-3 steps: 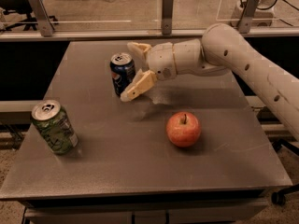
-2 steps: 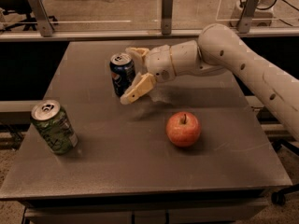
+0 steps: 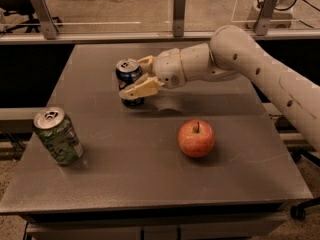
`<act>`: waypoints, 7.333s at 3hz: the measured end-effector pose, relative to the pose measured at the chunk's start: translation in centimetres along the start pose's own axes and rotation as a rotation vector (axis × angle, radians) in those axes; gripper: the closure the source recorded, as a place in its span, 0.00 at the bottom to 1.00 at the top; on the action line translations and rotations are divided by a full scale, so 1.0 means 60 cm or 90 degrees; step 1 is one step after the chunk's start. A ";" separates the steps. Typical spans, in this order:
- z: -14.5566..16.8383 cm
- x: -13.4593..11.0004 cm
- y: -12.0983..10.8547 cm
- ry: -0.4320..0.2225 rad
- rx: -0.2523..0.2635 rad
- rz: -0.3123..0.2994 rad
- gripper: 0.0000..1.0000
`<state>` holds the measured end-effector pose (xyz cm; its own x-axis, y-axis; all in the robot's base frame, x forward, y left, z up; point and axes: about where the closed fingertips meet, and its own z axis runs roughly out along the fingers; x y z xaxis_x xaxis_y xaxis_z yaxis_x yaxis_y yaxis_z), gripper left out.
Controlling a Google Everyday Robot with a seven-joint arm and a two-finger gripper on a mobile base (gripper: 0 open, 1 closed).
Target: Knock pepsi can over
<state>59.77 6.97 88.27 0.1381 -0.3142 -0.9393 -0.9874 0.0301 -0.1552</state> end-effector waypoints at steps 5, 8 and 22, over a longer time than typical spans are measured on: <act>-0.098 -0.025 -0.039 0.306 0.113 0.030 1.00; -0.104 0.040 -0.048 0.663 0.060 -0.014 1.00; -0.226 0.064 -0.078 0.670 0.014 -0.035 0.00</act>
Offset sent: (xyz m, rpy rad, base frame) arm 0.0028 -0.0074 0.0225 -0.2051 0.0738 -0.1100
